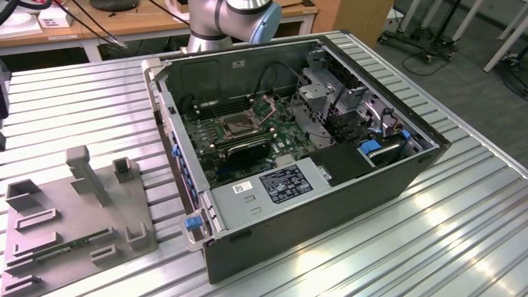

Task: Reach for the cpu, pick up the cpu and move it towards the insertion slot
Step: 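Pick up the cpu and move it towards the insertion slot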

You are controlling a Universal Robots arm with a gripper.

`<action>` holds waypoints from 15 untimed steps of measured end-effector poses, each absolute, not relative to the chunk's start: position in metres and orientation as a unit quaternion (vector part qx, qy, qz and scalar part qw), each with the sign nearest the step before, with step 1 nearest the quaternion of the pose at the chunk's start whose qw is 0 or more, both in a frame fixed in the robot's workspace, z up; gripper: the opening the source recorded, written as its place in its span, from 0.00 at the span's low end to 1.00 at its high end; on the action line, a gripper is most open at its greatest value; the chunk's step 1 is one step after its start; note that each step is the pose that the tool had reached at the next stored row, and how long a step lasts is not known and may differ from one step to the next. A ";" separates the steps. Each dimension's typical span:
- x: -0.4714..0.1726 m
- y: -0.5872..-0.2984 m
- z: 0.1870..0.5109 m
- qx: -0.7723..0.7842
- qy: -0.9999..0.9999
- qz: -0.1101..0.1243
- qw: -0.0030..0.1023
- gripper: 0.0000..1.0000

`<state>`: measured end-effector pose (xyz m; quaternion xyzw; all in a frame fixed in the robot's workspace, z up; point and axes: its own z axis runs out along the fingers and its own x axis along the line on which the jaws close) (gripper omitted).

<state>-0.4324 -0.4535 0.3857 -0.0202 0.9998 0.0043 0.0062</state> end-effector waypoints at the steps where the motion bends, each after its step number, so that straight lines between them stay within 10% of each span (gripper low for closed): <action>1: -0.432 -0.453 0.386 -0.020 1.000 0.004 0.006 0.55; 15: -0.421 -0.453 0.386 -0.020 1.000 0.004 0.006 0.55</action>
